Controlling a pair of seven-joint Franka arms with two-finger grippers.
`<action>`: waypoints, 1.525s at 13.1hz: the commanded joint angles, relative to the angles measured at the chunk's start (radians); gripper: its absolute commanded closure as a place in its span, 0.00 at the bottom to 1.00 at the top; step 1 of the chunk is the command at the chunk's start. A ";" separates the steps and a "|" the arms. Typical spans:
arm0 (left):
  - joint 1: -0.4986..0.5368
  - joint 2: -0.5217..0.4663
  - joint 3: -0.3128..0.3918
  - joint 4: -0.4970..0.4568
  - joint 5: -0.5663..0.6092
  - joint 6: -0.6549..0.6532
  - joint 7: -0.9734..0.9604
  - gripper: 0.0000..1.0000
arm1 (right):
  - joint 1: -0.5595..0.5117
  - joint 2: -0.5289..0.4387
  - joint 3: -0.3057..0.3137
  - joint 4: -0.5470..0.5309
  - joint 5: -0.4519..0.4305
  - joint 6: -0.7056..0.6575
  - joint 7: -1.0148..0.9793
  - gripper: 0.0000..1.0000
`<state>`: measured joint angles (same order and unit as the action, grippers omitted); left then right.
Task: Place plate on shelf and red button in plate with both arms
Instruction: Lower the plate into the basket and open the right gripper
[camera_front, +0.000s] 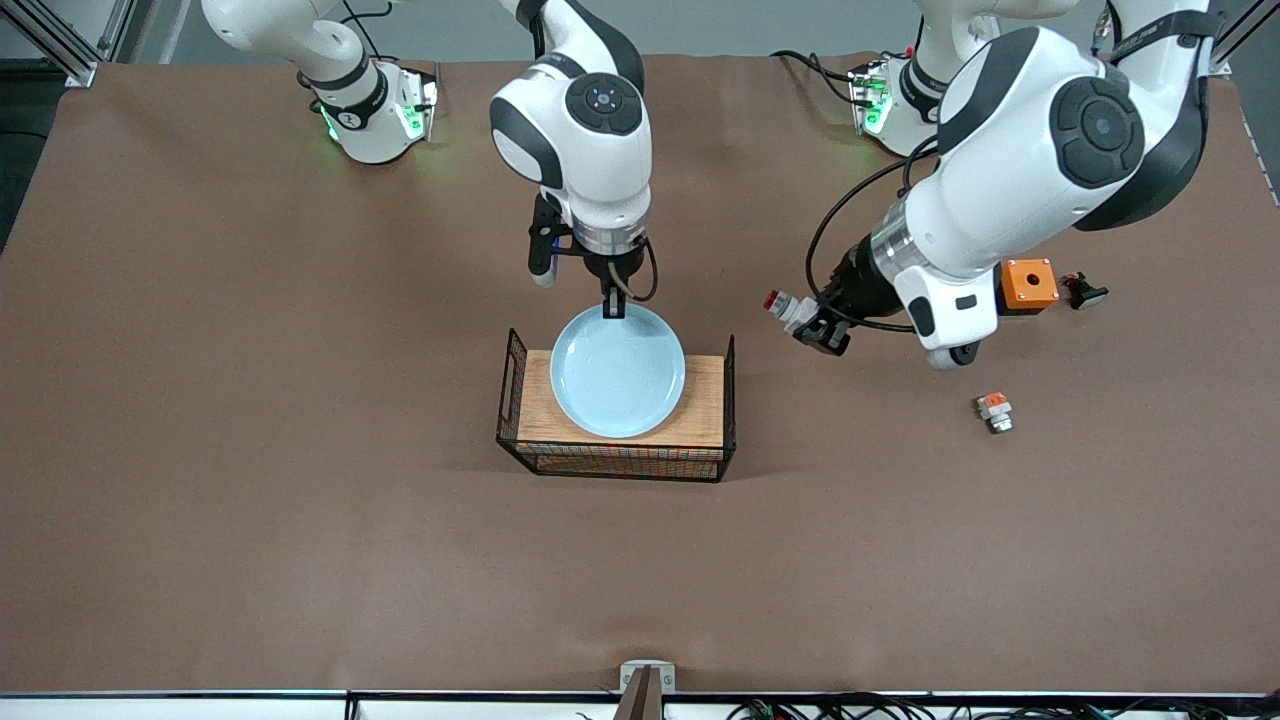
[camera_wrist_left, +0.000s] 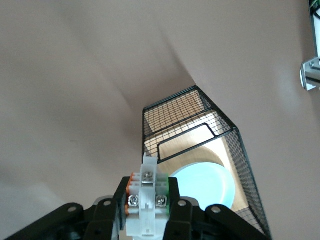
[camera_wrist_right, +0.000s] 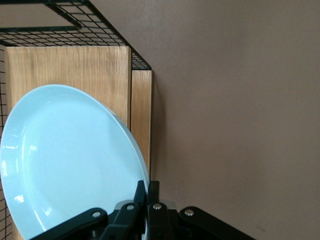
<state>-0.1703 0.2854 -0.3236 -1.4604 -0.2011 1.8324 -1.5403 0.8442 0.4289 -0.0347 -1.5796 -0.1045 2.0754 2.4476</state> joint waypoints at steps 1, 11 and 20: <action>-0.005 0.038 0.000 0.051 -0.001 0.013 -0.040 0.75 | 0.003 0.019 -0.007 0.030 -0.038 0.002 0.031 0.99; -0.021 0.051 0.001 0.049 0.037 0.027 -0.058 0.75 | -0.010 0.054 -0.008 0.030 -0.086 0.022 0.024 0.06; -0.025 0.052 0.000 0.049 0.037 0.028 -0.070 0.75 | -0.066 0.057 -0.001 0.133 -0.051 -0.011 0.016 0.00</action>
<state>-0.1856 0.3283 -0.3232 -1.4349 -0.1841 1.8605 -1.5836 0.8242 0.4835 -0.0521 -1.4964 -0.1730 2.0981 2.4541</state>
